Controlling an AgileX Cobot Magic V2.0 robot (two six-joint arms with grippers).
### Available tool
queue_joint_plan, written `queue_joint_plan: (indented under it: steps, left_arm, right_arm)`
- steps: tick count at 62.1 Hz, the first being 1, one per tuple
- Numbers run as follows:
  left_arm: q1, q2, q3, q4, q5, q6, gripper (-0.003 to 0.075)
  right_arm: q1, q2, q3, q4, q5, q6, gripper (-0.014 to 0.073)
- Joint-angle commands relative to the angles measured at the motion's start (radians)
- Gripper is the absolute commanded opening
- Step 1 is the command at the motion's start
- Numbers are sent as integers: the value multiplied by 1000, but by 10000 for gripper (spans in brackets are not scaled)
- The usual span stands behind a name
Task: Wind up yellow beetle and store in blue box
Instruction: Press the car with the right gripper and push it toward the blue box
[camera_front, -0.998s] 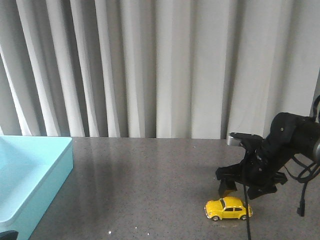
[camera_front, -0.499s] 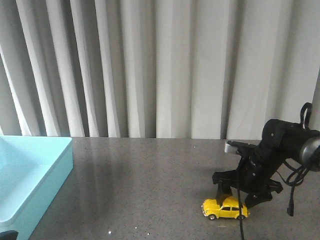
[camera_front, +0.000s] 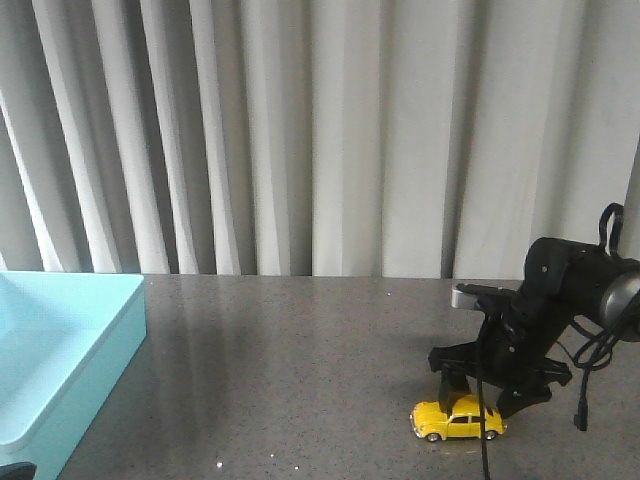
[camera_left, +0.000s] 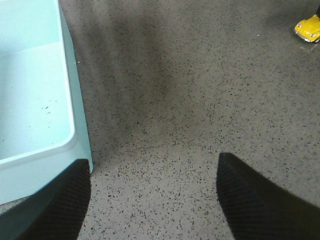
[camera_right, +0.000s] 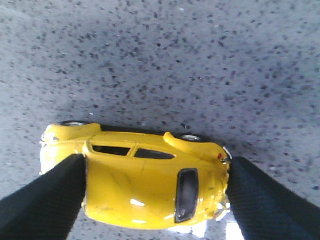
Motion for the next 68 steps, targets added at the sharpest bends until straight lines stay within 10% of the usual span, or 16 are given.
queue_joint_plan:
  steps: [1, 42, 68]
  left_arm:
    - [-7, -1, -31, -10, -56, 0, 521]
    - [-7, -1, -31, -8, -52, 0, 521]
    - [-7, -1, -31, -6, -49, 0, 521]
  right_arm:
    - [-25, -40, -20, -41, 33, -22, 561]
    - [-343, -40, -20, 68, 19, -141, 561]
    - [-362, -99, -21, 121, -2, -237, 561]
